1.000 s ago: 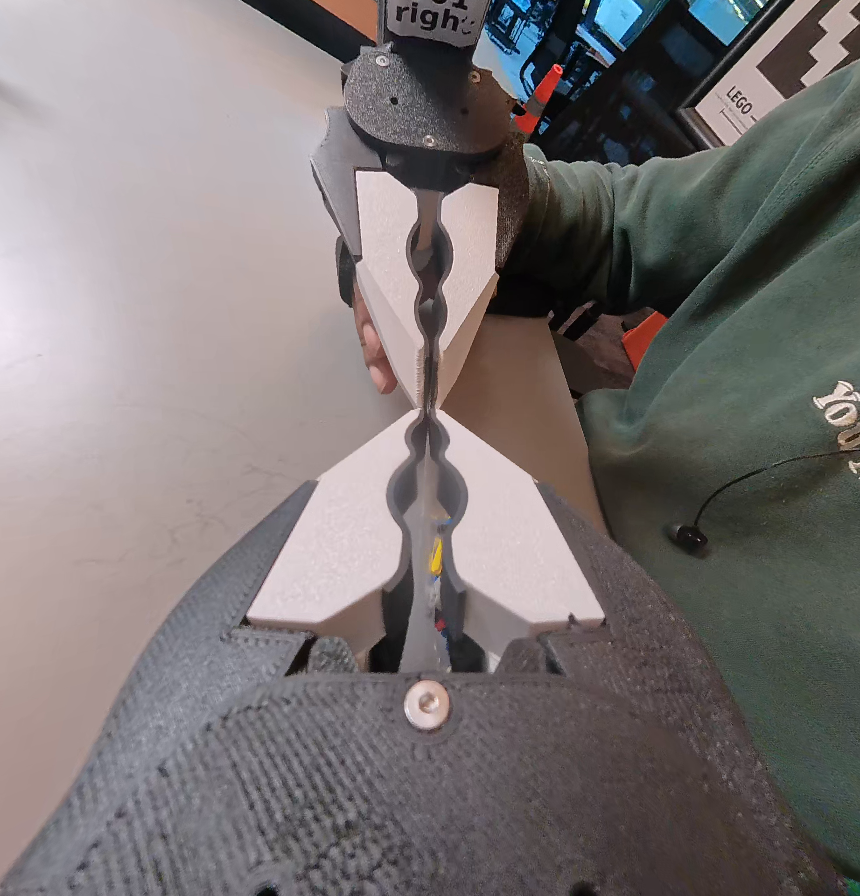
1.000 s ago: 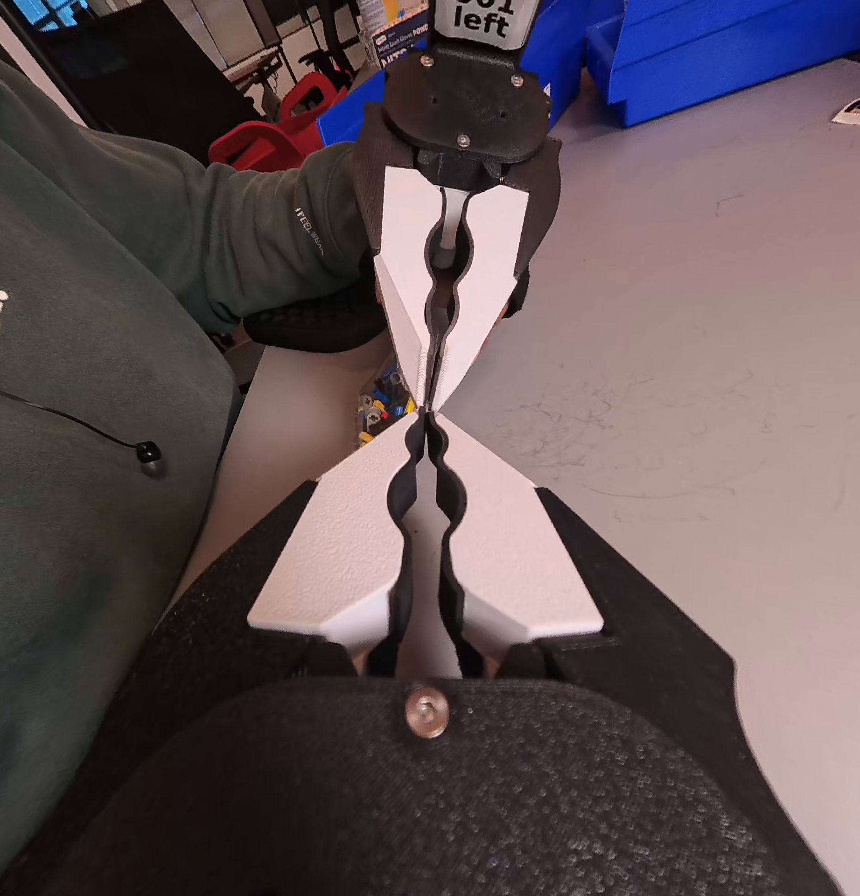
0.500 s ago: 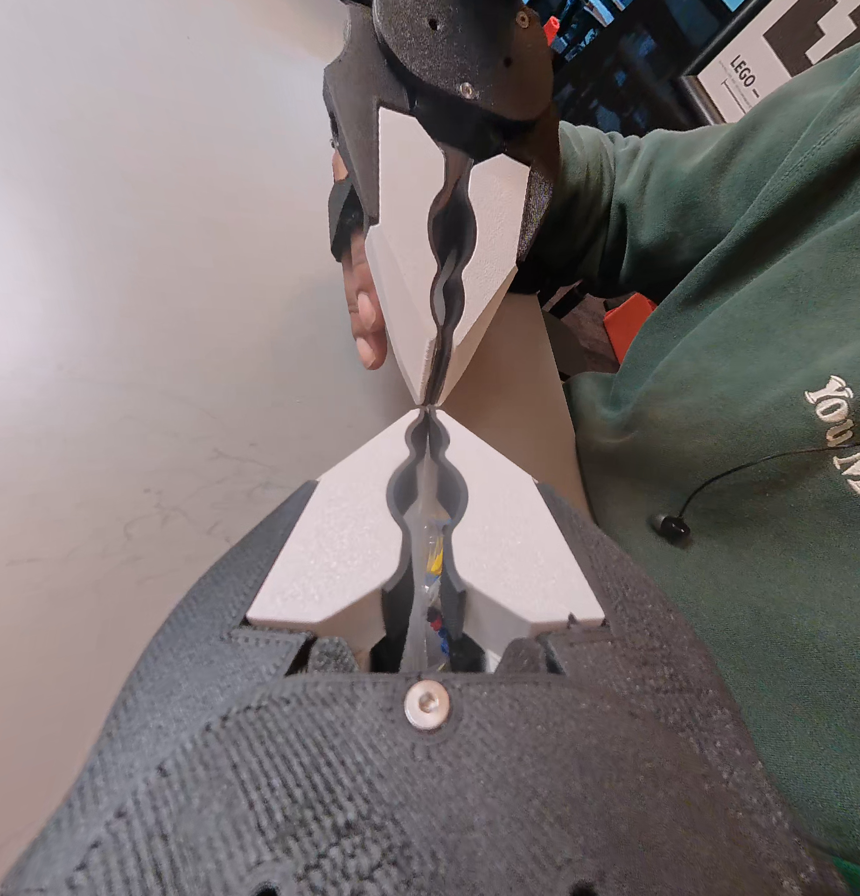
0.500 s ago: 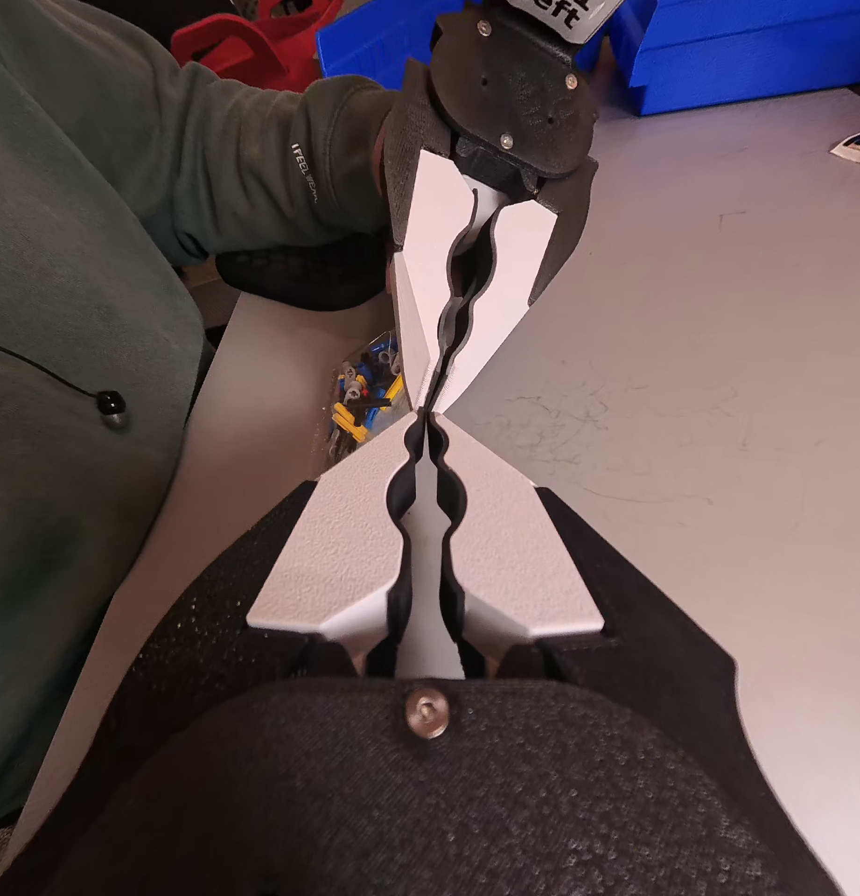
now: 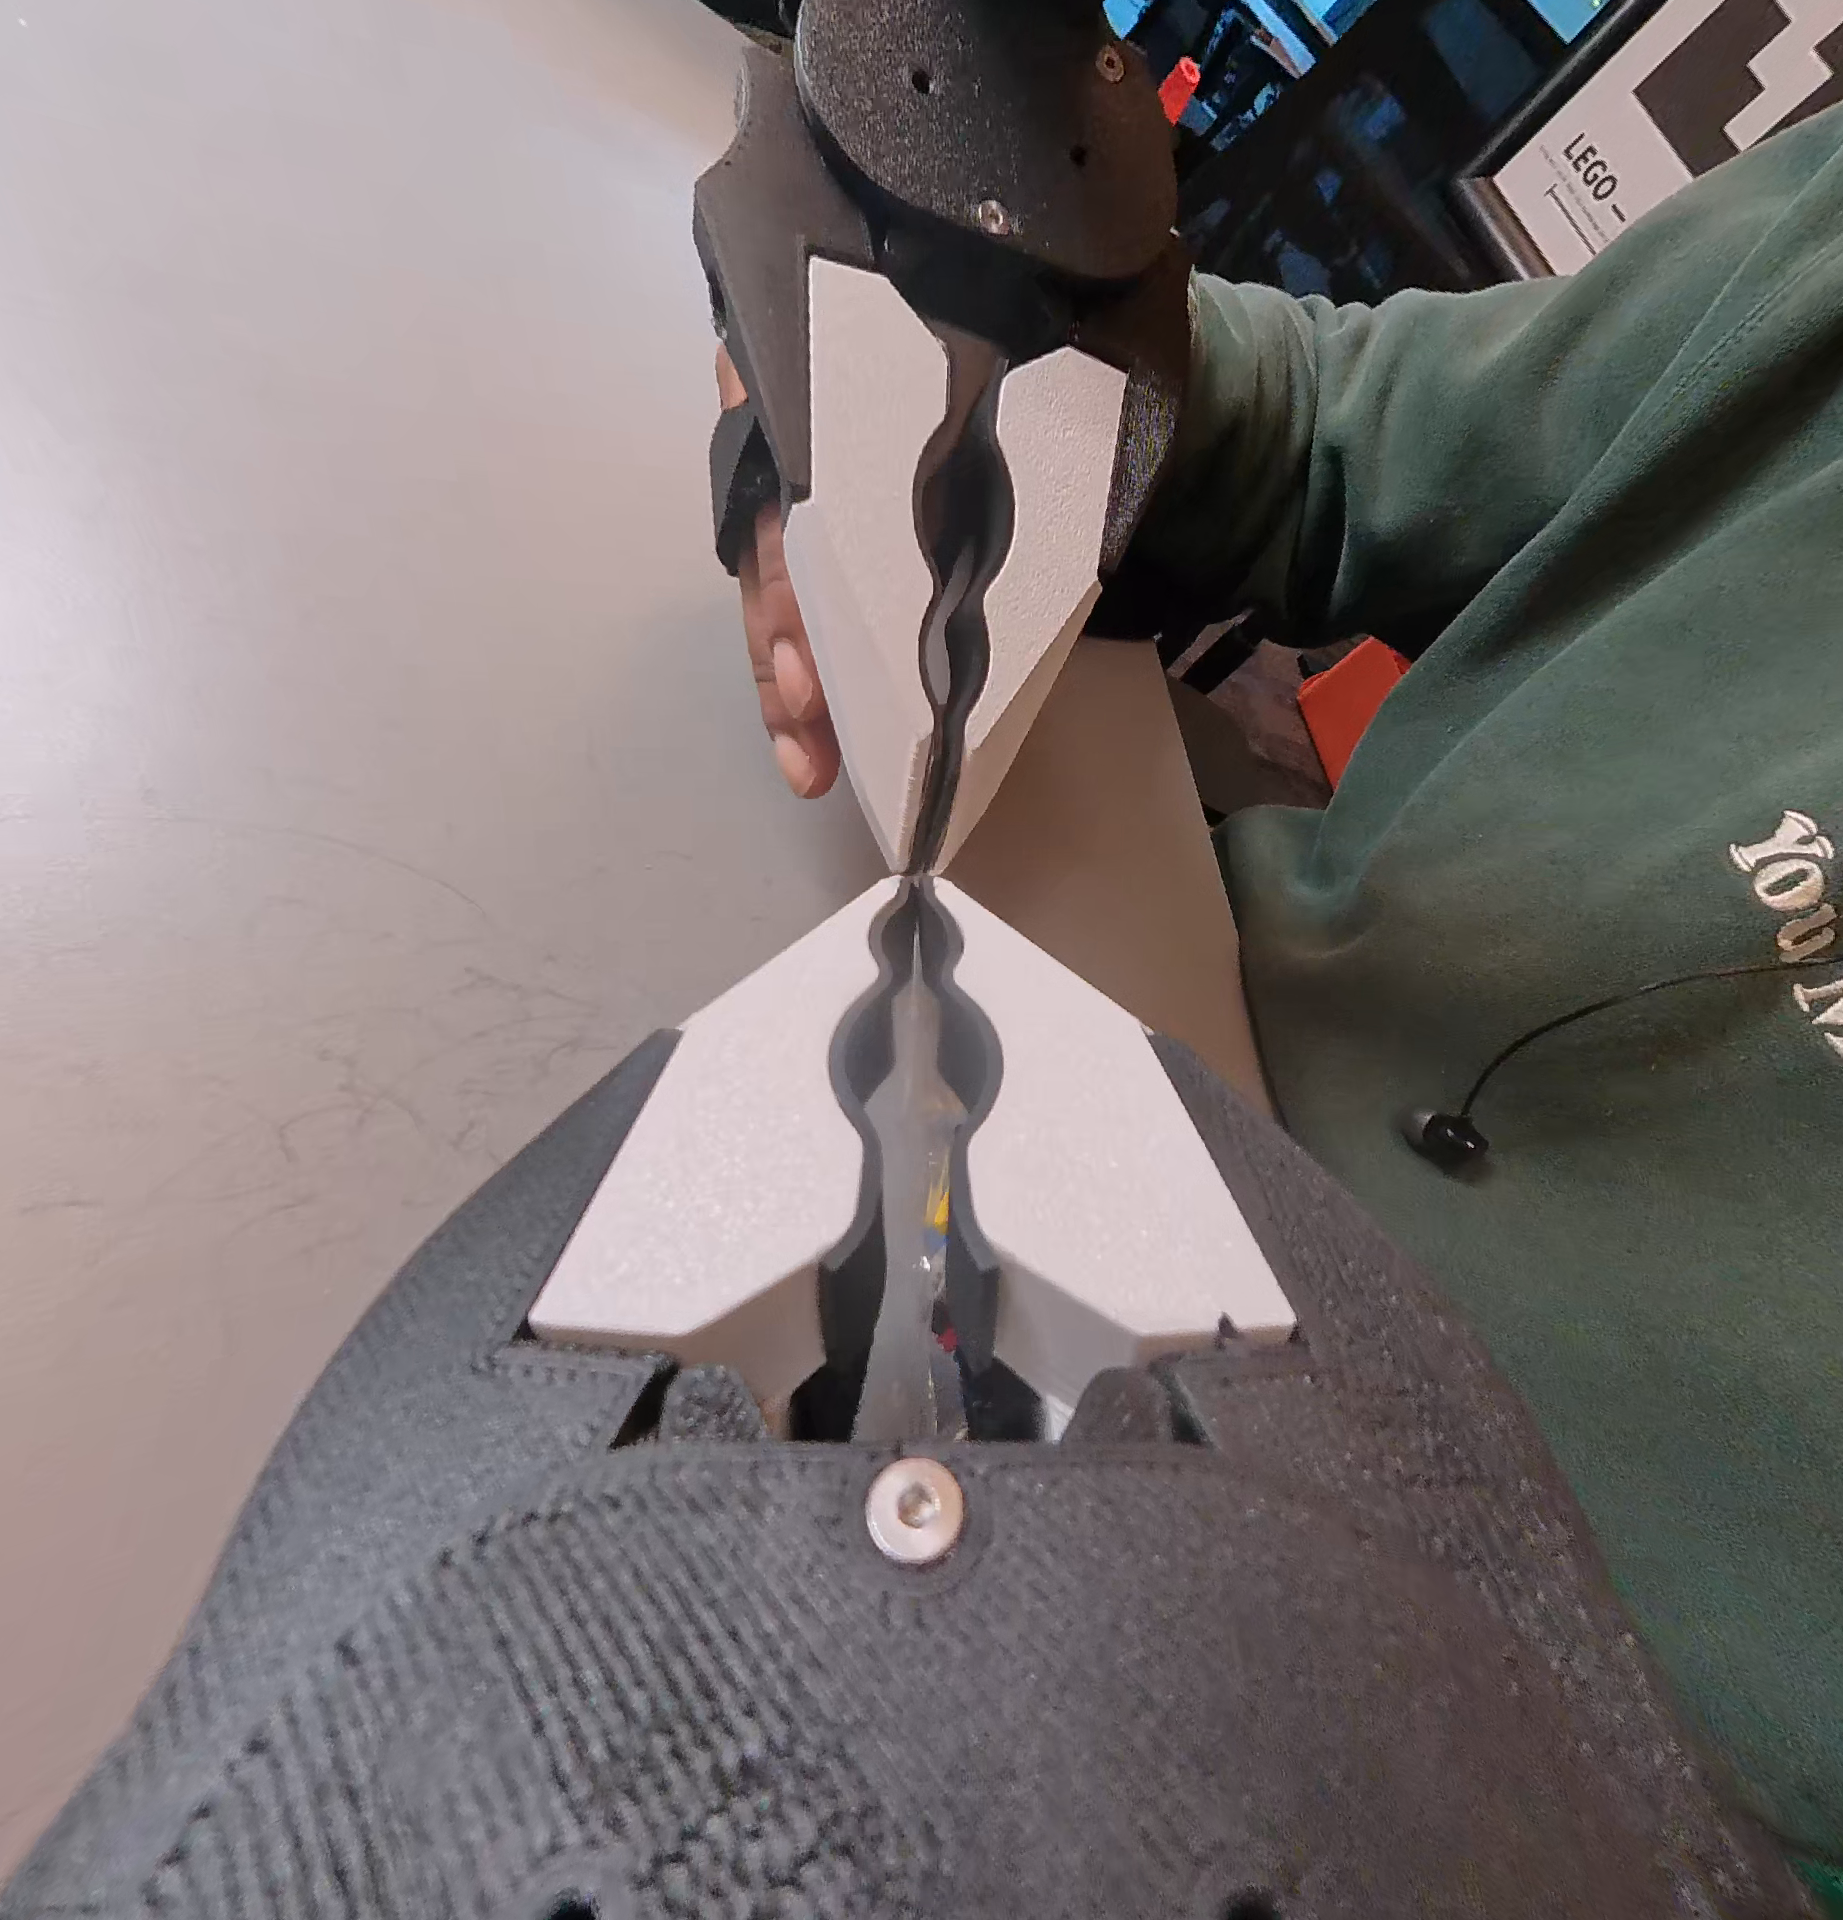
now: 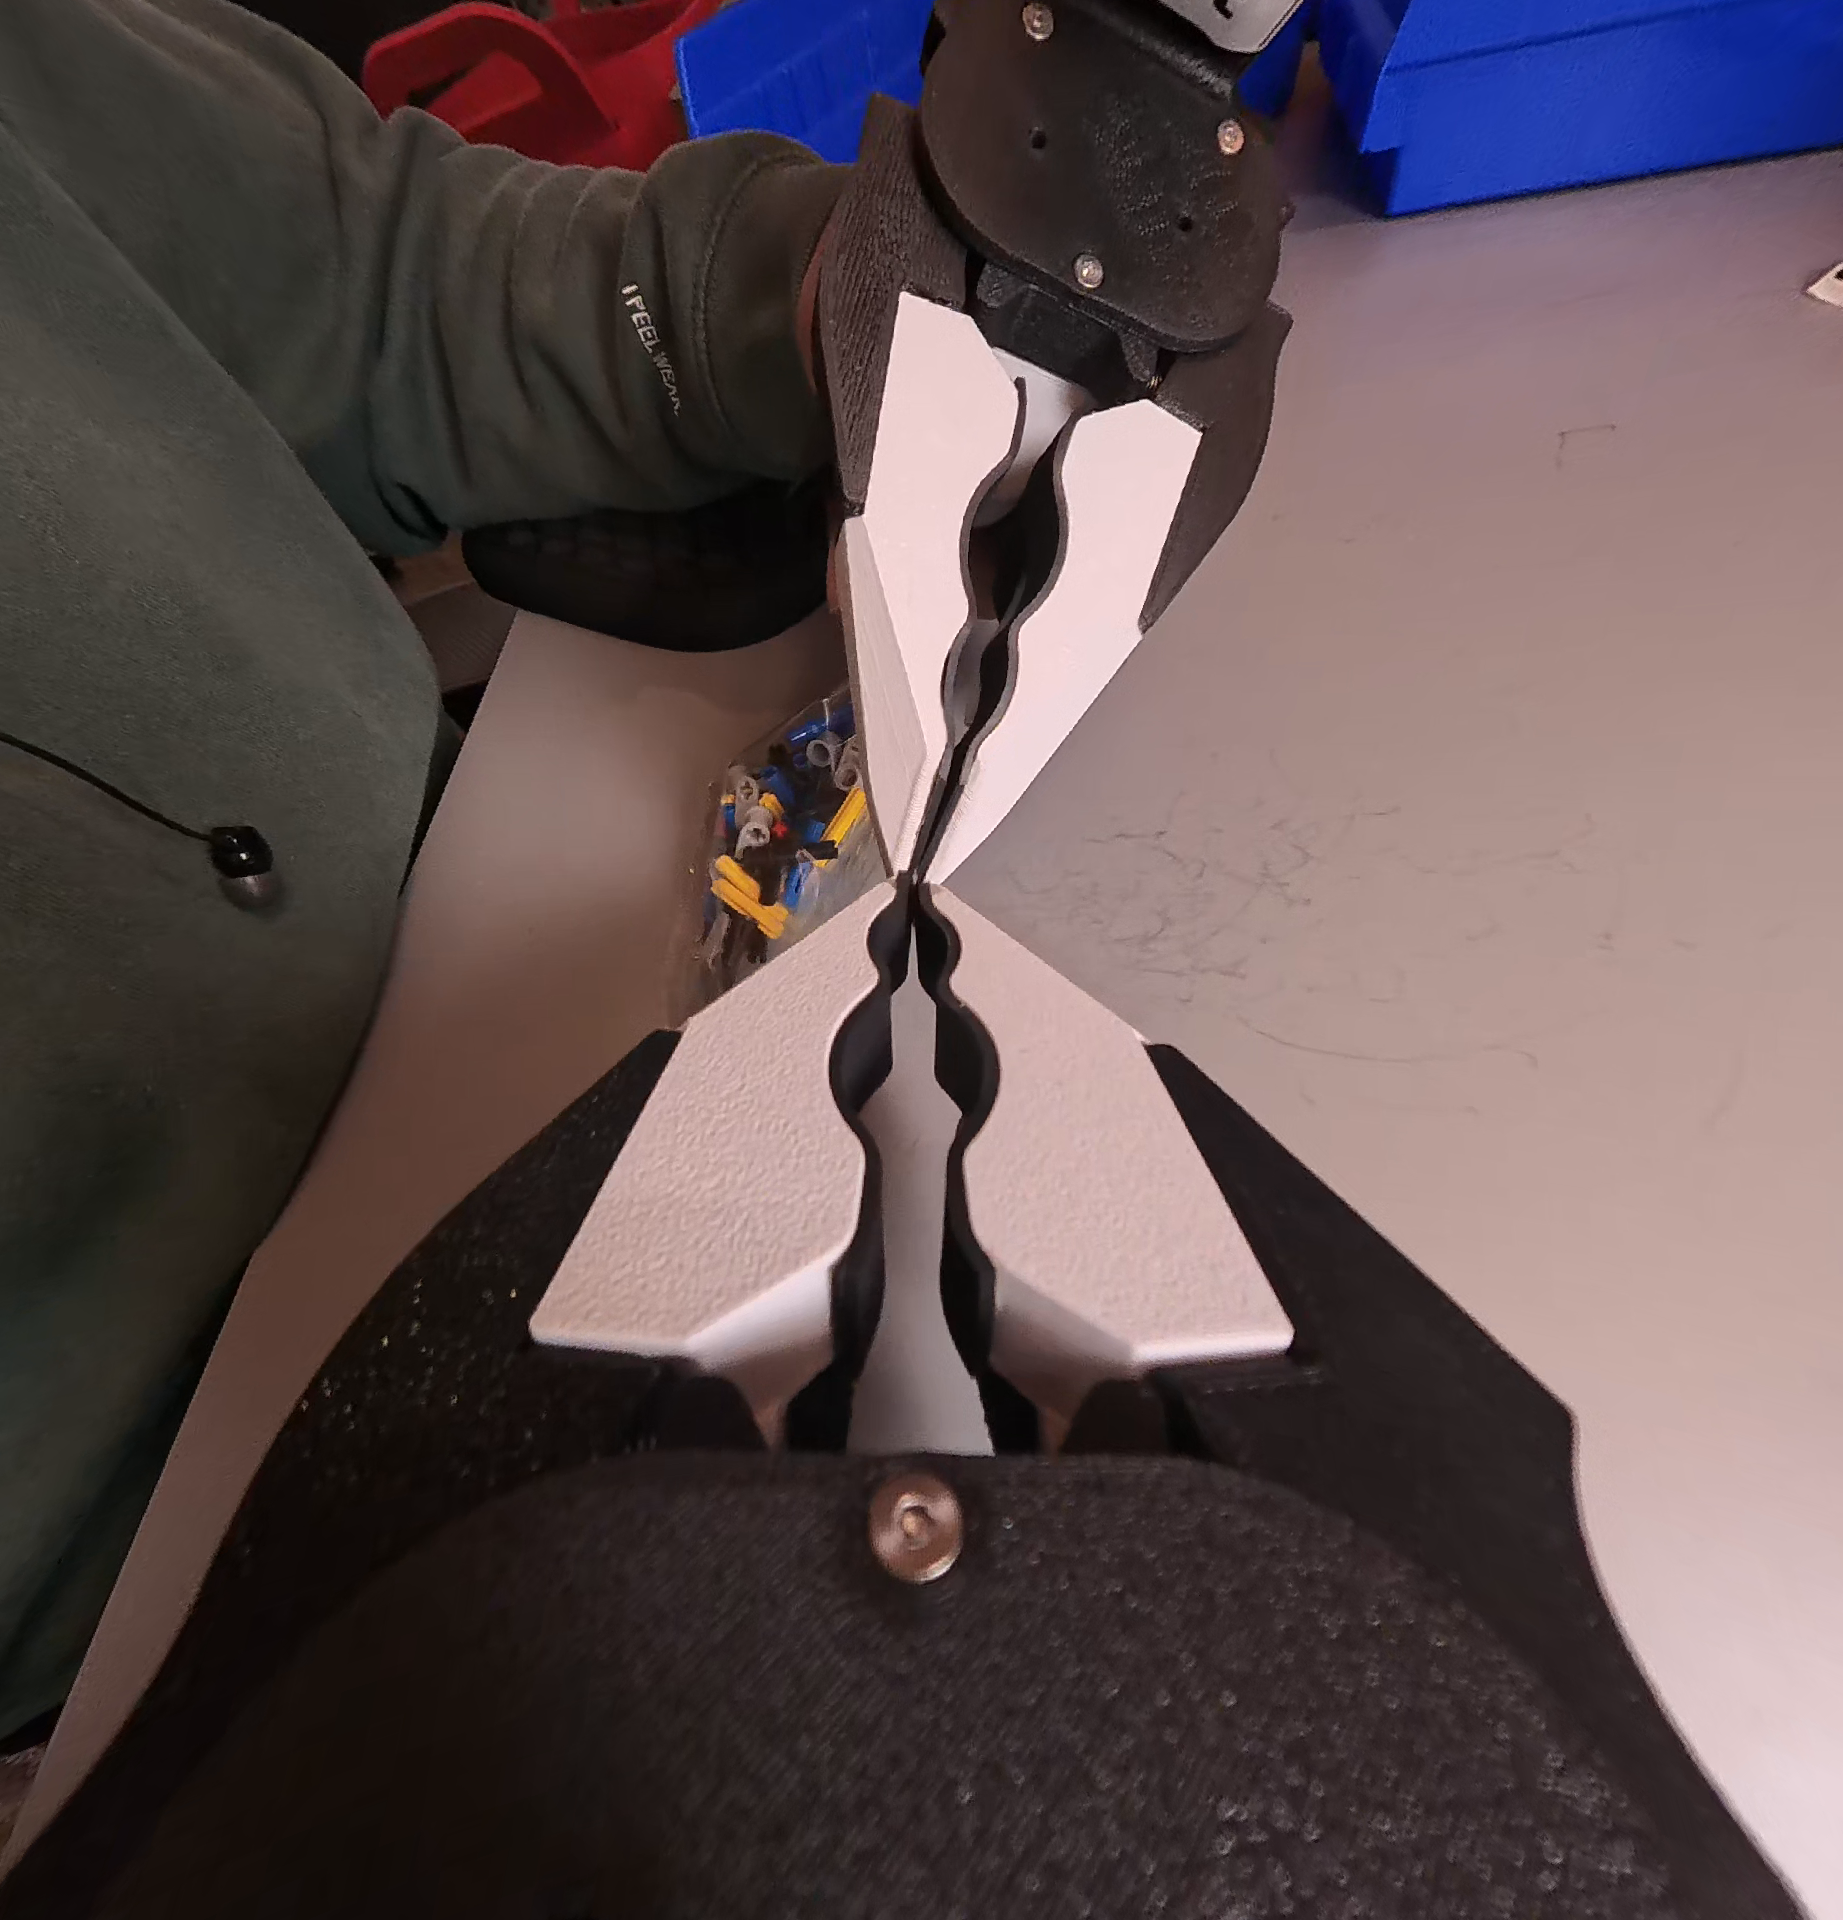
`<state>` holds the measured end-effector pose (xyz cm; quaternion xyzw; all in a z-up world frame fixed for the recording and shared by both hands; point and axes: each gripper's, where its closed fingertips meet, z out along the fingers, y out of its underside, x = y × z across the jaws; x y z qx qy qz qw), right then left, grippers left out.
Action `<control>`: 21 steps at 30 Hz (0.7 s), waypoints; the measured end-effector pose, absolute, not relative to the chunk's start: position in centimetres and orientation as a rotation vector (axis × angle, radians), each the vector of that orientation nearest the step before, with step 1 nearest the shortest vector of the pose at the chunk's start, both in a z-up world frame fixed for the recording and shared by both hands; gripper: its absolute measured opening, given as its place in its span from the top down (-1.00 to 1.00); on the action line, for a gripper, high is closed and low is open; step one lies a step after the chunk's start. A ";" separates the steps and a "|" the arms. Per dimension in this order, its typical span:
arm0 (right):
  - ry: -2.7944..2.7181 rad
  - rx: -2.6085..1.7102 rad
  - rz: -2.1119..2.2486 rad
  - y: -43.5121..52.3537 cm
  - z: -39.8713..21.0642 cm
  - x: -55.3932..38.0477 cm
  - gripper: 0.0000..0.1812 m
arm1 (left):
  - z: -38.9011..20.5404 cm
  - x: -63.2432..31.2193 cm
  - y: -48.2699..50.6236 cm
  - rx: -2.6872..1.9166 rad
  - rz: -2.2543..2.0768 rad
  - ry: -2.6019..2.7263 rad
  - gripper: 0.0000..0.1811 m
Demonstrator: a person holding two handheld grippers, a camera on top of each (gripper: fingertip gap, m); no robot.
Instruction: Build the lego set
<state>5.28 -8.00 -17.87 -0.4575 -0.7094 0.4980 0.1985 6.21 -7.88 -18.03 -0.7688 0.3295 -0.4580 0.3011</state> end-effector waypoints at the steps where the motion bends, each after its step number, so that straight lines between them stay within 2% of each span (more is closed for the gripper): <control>1: -1.980 -1.284 1.393 -7.9 -17.8 5.3 1.00 | -18.0 6.2 -7.7 -2.035 -1.213 0.863 1.00; 12: -1.962 -1.235 1.348 -7.5 -17.9 5.2 1.00 | -18.0 6.1 -7.5 -2.053 -1.305 0.781 1.00; 17: -2.023 -0.861 0.908 -7.7 -19.1 4.7 1.00 | -19.3 5.6 -7.5 -2.133 -1.587 0.592 1.00; 21: -2.021 -0.471 0.714 -10.8 -18.9 4.9 1.00 | -20.7 3.5 -5.8 -2.211 -1.542 0.475 1.00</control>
